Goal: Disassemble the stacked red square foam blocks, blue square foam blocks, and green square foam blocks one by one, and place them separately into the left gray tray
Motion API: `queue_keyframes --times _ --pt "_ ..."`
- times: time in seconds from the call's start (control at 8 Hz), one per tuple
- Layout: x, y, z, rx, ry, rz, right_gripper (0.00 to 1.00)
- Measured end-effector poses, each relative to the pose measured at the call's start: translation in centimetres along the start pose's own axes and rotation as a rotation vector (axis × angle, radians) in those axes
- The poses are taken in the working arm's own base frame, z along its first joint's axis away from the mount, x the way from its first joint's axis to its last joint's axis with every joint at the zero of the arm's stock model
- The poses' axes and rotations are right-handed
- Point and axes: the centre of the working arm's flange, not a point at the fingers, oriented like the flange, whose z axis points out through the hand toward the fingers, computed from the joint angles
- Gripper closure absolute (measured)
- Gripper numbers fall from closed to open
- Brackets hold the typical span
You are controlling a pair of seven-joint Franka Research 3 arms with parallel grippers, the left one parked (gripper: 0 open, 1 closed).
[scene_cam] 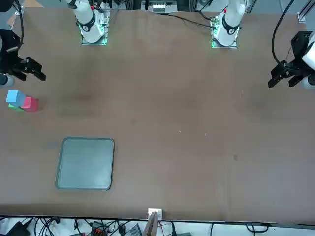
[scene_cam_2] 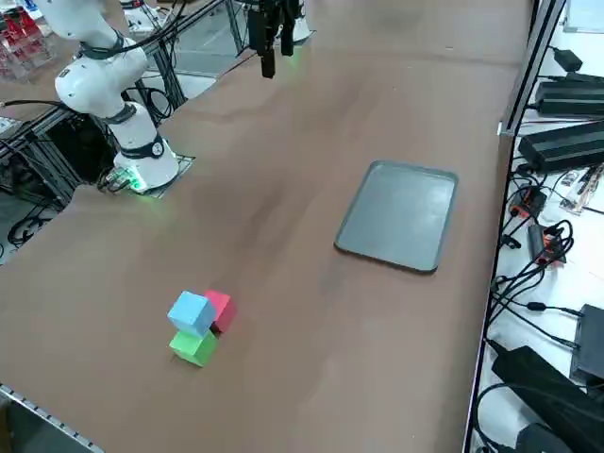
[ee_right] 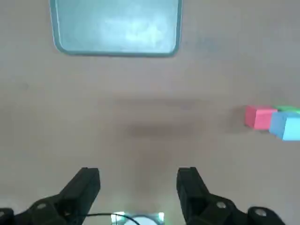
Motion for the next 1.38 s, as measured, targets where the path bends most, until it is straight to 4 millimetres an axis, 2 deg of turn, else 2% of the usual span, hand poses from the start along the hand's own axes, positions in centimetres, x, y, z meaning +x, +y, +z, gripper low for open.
queue_keyframes --times 0.12,0.25,0.62,1.12,1.38 --pt "-0.3 0.8 0.5 0.001 -0.042 0.019 0.00" --pt "-0.7 3.1 1.3 0.009 -0.092 0.069 0.00" --pt "-1.5 14.0 4.7 0.032 -0.178 0.418 0.00" --pt "1.1 22.8 12.2 -0.055 -0.157 0.963 0.00" --pt "0.7 28.1 16.5 -0.037 -0.070 1.193 0.00"
